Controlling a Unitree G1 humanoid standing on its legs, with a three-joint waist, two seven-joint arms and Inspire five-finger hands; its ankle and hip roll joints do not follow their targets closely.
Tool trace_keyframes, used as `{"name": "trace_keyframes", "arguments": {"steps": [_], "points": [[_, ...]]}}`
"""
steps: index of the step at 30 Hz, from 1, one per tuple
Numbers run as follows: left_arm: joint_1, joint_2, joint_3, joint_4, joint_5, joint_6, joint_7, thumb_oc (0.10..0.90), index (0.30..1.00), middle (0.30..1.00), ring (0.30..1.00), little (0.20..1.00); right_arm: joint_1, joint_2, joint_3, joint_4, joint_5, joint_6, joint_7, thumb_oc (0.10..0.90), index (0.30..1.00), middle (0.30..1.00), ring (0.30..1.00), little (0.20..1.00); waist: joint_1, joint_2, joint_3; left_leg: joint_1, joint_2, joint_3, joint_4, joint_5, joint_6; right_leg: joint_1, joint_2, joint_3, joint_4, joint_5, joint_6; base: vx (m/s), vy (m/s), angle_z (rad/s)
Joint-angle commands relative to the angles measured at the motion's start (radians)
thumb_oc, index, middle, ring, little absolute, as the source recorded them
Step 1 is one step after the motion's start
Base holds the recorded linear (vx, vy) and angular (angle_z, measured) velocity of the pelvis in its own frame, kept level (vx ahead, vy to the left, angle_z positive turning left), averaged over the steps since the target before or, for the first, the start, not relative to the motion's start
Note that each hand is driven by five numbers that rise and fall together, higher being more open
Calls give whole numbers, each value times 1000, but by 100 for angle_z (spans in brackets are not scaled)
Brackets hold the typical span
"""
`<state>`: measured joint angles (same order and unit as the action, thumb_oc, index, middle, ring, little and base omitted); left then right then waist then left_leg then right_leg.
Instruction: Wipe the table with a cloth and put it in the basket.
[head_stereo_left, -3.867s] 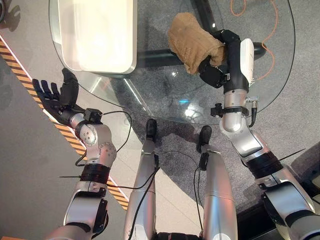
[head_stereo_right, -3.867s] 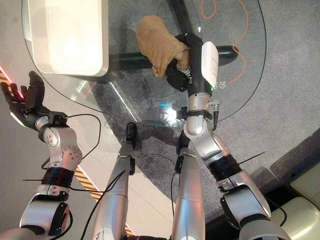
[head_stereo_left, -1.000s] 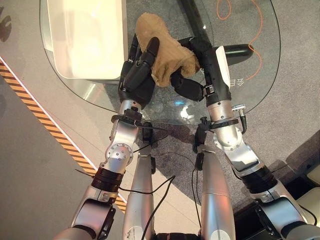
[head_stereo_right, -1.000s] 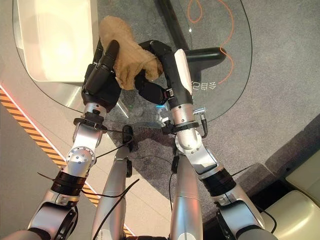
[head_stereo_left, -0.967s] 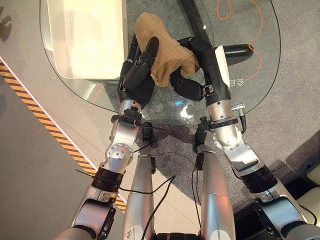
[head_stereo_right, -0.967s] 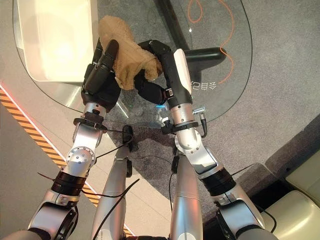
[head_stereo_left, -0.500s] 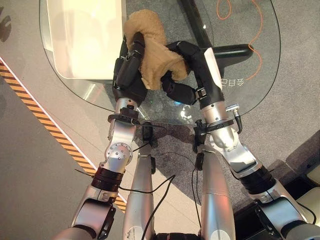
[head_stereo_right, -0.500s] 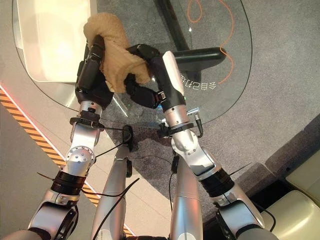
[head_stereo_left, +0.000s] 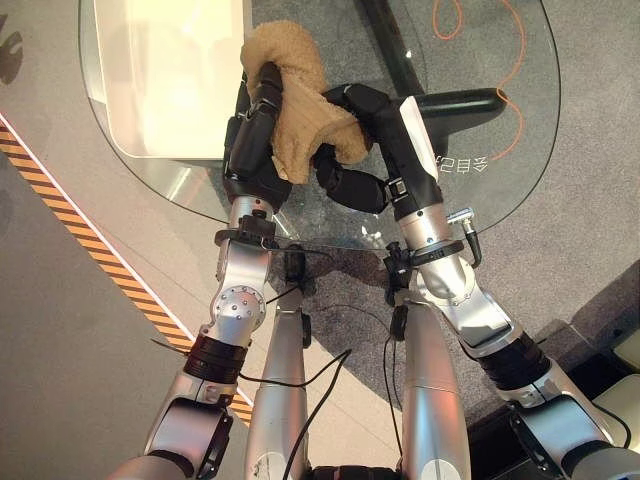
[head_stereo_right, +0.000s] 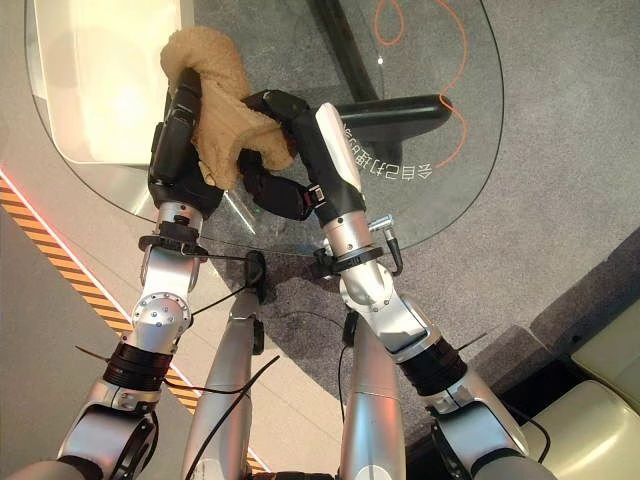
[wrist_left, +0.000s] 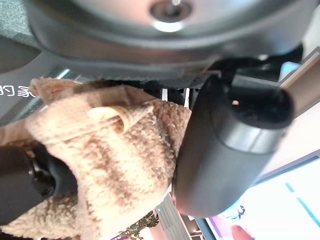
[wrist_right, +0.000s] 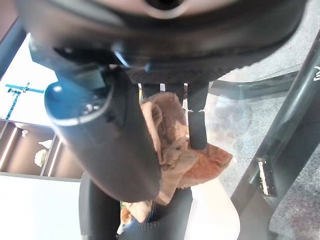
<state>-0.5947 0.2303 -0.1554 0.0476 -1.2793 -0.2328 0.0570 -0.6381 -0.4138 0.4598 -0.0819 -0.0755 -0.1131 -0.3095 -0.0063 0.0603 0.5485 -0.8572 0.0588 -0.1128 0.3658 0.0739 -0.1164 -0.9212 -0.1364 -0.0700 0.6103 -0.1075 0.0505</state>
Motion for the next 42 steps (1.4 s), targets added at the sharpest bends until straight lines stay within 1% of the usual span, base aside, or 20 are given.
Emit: {"name": "trace_keyframes", "arguments": {"steps": [1,6,11,18,19,22,26,38,42], "points": [[-93,-5,-3,-156,62,-75,-87,100,300,300,300,200,-144,71,-46,-215,7,-104,-20,800,900,900,900,900,8,-21,-29,38,-107,109,19,-61,112,66,111,-15,-122,41,-15,0,0,0],[-92,-11,3,-163,69,-100,-76,100,300,300,300,200,-144,79,-44,-212,-2,-102,-22,800,900,900,900,900,10,-20,-29,35,-109,107,22,-62,113,63,110,-15,-120,41,-15,0,0,0],[-90,-18,15,-163,74,-148,-59,100,300,300,300,200,-143,84,-46,-212,-6,-101,-22,800,900,900,900,900,11,-20,-29,38,-111,106,23,-63,113,64,110,-15,-119,41,-15,0,0,0],[-95,-27,27,-162,92,-186,-31,100,300,300,300,200,-149,87,-51,-209,-7,-101,-24,800,900,900,900,900,13,-23,-29,35,-111,105,24,-63,113,62,109,-16,-119,41,-14,0,0,0],[-94,-28,28,-164,100,-196,-20,100,300,300,300,200,-149,86,-53,-211,-5,-100,-24,800,900,900,900,900,13,-23,-29,35,-111,105,24,-63,113,62,109,-16,-119,41,-14,0,0,0],[-98,-27,38,-160,140,-250,8,100,300,300,300,200,-149,90,-58,-205,-5,-109,-25,800,900,900,900,900,13,-25,-29,36,-111,104,21,-63,114,63,111,-16,-121,41,-15,0,0,0],[-110,-25,52,-148,178,-292,45,100,300,300,300,200,-158,98,-56,-199,-7,-110,-29,800,900,900,900,900,14,-24,-29,38,-112,102,23,-63,112,64,112,-15,-118,39,-15,0,0,0],[-141,-17,78,-128,261,-338,121,100,300,300,300,200,-176,99,-60,-185,-10,-105,-38,800,900,900,900,900,15,-24,-29,41,-110,103,24,-64,106,68,110,-16,-117,34,-16,0,0,0],[-147,-9,84,-120,290,-341,149,100,300,300,300,200,-180,95,-63,-179,-14,-103,-50,800,900,900,900,900,15,-22,-29,40,-109,103,24,-65,104,68,110,-14,-117,33,-16,0,0,0]]}}
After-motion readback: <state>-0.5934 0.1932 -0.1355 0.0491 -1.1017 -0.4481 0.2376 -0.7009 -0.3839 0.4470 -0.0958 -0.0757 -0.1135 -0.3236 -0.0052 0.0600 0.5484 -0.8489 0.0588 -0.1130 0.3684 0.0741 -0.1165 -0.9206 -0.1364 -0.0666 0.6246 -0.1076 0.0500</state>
